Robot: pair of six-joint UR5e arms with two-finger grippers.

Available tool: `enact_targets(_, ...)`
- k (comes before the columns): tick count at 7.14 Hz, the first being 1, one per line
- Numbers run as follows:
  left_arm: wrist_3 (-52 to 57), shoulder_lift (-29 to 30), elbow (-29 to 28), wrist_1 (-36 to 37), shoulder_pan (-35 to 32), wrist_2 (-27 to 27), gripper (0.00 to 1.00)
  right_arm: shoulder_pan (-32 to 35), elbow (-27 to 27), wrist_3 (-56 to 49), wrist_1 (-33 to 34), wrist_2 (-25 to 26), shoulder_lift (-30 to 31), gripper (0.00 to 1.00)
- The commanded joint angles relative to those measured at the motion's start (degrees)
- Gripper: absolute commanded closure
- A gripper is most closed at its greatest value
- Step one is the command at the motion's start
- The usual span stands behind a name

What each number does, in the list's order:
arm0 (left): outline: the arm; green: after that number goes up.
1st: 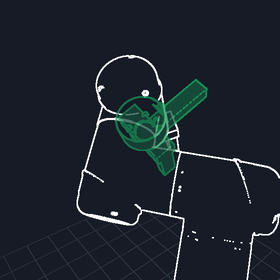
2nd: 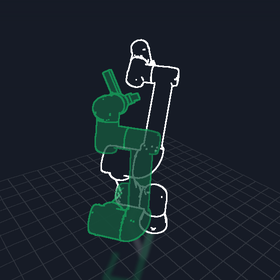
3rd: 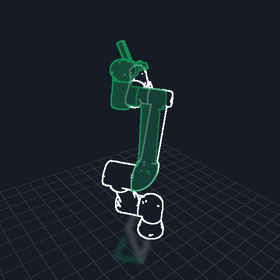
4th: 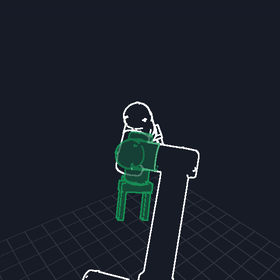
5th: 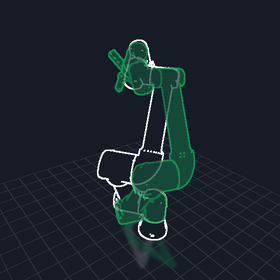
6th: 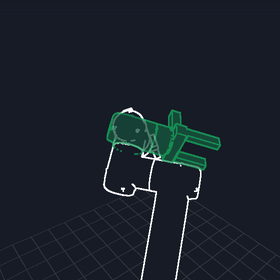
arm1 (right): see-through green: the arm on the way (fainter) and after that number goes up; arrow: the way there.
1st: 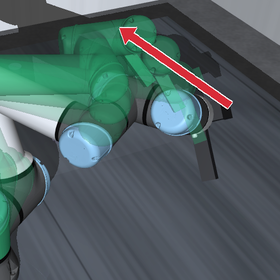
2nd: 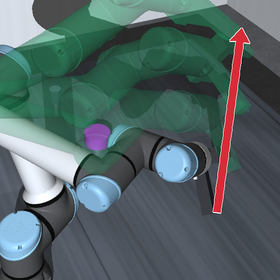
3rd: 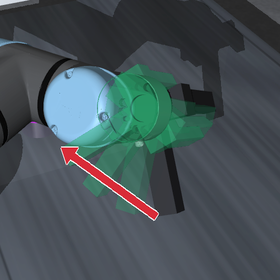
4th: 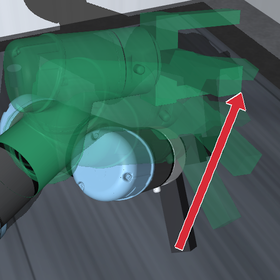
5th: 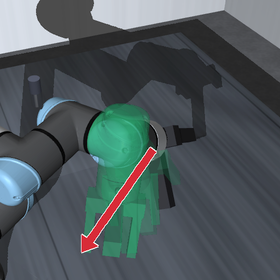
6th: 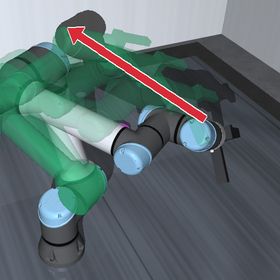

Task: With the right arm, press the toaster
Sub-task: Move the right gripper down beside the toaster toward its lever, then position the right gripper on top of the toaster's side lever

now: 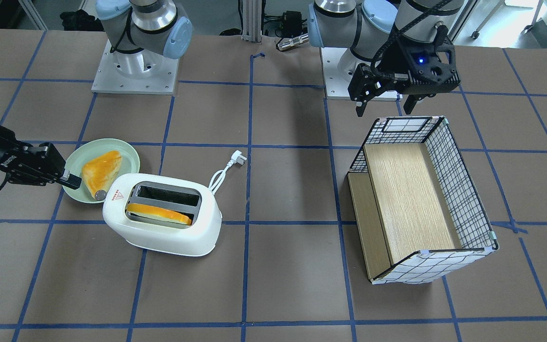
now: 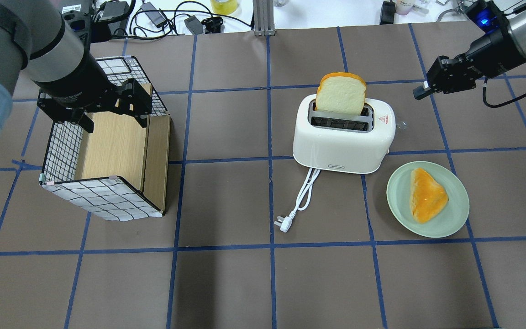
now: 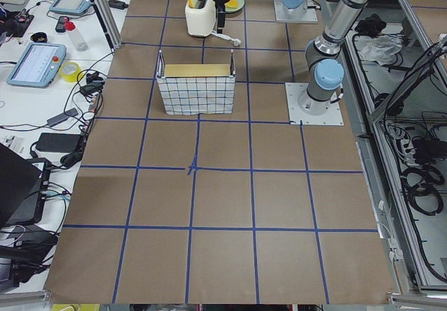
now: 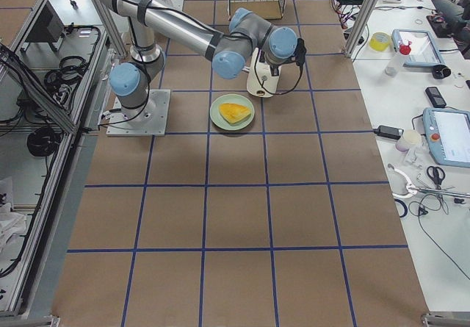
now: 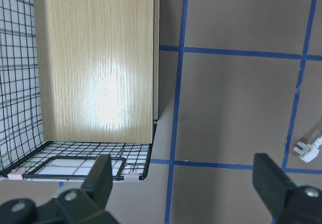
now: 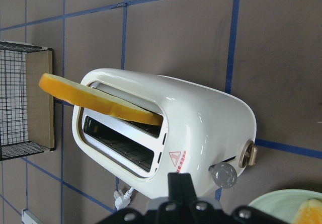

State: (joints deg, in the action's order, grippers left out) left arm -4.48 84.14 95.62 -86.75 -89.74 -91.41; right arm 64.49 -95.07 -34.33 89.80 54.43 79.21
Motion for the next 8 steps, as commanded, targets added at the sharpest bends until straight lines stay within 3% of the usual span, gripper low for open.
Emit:
enact_targets(1, 0.0, -0.03, 0.0, 0.0, 0.0, 0.0, 0.0, -1.82, -1.08, -2.93, -0.06, -0.38, -1.33, 1.0)
enact_targets(4, 0.0, -0.03, 0.0, 0.0, 0.0, 0.0, 0.0, -1.82, -7.05, -2.85, 0.55, -0.82, -1.26, 1.0)
enact_targets(7, 0.0, 0.05, 0.0, 0.0, 0.0, 0.0, 0.0, -1.82, -7.32, -2.85, 0.64, -1.08, -1.43, 1.0)
enact_targets(8, 0.0, -0.03, 0.0, 0.0, 0.0, 0.0, 0.0, -1.82, -7.32, -3.2, 0.9, -3.26, -2.39, 1.0)
